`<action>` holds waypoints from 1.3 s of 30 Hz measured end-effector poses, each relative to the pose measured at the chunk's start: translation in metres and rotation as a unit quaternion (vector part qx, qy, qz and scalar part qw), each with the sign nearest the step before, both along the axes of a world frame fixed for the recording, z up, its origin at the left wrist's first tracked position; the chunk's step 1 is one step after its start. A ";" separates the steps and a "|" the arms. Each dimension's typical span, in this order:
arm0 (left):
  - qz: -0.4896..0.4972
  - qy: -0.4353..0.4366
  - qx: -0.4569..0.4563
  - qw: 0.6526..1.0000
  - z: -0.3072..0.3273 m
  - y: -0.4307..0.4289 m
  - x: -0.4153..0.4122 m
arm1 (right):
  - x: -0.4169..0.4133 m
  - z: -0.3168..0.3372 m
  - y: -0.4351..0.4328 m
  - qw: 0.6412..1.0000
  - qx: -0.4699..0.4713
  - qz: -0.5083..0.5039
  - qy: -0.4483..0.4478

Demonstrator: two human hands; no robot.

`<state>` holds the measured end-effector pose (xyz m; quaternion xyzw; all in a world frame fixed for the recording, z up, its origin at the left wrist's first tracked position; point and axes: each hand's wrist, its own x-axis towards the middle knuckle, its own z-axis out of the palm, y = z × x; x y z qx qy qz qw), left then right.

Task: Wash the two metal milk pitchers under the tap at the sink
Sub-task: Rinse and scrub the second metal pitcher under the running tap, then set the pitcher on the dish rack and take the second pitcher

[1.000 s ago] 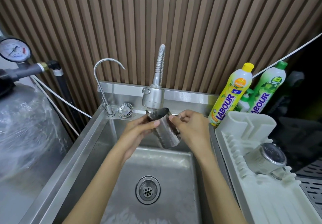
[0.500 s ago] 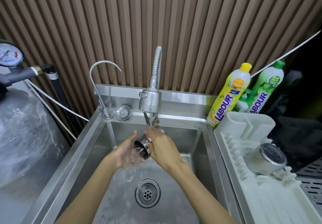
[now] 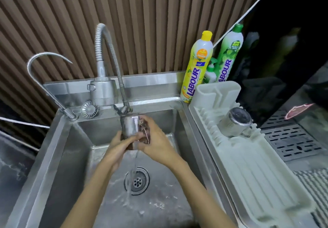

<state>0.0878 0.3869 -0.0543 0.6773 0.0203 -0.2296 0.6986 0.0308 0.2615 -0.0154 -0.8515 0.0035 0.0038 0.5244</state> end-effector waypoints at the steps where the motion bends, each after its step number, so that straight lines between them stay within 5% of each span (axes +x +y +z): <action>1: -0.002 -0.026 0.006 1.000 0.006 -0.011 -0.004 | -0.006 0.004 -0.008 0.998 0.054 -0.020 0.011; 6: -0.049 -0.121 0.007 0.991 0.033 -0.086 -0.028 | -0.036 0.021 -0.067 0.966 0.165 -0.192 -0.052; 12: -0.271 -0.166 0.001 0.948 0.040 -0.178 -0.064 | -0.097 0.029 -0.141 0.903 0.059 -0.408 -0.124; 15: -0.291 -0.189 0.002 0.938 0.036 -0.209 -0.079 | -0.120 0.016 -0.167 0.882 0.018 -0.457 -0.116; 20: -0.304 -0.158 -0.023 0.939 0.024 -0.233 -0.089 | -0.129 -0.011 -0.195 0.858 -0.019 -0.503 -0.103; 32: -0.326 -0.180 0.019 0.928 -0.015 -0.243 -0.088 | -0.128 -0.046 -0.205 0.870 -0.020 -0.489 -0.054; 39: -0.232 -0.164 0.002 0.959 -0.003 -0.204 -0.070 | -0.116 -0.046 -0.190 0.861 -0.163 -0.482 -0.005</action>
